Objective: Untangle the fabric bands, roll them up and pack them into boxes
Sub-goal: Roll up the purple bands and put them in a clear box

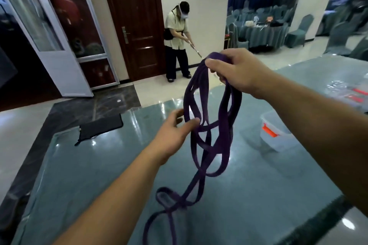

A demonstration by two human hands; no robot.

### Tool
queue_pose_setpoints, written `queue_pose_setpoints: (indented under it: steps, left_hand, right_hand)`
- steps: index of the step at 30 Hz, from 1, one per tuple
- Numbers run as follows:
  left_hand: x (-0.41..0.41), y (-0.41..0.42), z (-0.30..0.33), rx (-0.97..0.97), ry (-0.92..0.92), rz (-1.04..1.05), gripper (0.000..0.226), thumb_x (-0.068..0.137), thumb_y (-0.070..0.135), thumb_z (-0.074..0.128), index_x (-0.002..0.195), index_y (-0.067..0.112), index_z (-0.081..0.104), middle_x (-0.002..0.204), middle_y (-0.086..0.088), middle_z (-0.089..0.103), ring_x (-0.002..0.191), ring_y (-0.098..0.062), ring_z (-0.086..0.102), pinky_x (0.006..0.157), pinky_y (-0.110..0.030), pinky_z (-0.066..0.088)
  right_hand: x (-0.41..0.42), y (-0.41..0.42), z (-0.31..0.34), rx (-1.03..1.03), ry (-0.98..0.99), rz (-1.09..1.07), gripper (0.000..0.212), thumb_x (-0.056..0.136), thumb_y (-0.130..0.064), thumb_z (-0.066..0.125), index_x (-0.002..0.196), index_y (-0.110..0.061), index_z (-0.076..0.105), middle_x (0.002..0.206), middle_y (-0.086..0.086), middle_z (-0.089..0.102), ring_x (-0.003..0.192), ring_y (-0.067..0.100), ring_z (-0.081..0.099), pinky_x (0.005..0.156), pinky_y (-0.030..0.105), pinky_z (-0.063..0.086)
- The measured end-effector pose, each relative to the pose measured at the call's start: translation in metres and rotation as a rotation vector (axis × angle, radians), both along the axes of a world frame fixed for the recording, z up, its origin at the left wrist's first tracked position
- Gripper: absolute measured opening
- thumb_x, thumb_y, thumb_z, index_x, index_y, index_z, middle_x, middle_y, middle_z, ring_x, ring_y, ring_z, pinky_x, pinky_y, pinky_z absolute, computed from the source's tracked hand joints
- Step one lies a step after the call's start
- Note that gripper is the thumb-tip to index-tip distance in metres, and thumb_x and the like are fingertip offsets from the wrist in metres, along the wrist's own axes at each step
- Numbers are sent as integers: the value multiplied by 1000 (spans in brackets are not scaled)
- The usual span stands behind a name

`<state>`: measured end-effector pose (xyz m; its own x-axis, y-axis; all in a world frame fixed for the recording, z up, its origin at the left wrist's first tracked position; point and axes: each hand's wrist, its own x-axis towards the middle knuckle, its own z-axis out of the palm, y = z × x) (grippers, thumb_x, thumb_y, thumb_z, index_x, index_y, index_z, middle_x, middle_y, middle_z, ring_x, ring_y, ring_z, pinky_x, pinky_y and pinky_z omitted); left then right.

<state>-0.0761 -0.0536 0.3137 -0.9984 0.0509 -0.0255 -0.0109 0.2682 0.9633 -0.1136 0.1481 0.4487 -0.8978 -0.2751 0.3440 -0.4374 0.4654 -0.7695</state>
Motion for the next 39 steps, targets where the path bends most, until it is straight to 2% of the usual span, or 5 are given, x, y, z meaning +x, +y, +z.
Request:
queue_pose_setpoints:
  steps: [13,18,23,28,39]
  left_hand:
    - [-40,43,54,120,205,334,21,106,39,53,100,22,62,79,-5,64,71,-22,63,65,-37,54]
    - [-40,13,108,-313,601,298,17,97,13,64,101,29,69,91,16,66,81,2,63,72,-14,48]
    - [-50,-17,114,-697,451,238,8,99,21,64,102,28,68,86,9,67,73,-11,66,63,-24,51]
    - [-71,-34,78,-1033,486,235,17,92,15,68,109,19,67,105,-4,62,99,-30,60,87,-40,48]
    - [-64,73,34,193,-50,-96,43,96,29,72,134,21,56,114,-10,76,107,-28,74,93,-45,60]
  right_hand:
    - [-22,79,-31,-213,-344,-173,34,91,-39,56,81,-12,75,64,0,58,66,19,49,68,36,39]
    - [-35,73,-51,-299,-436,-178,32,90,-39,58,81,-13,74,63,0,56,62,17,48,66,33,39]
    - [-43,74,-37,-356,-265,-78,45,78,-56,78,93,-13,77,65,-5,51,62,12,45,64,29,39]
    - [-33,79,-6,-99,-113,26,28,75,-41,88,93,-23,78,71,-8,69,70,13,60,72,34,53]
    - [-16,152,33,-122,67,-110,39,98,-45,63,98,-7,70,73,4,63,67,21,58,72,40,52]
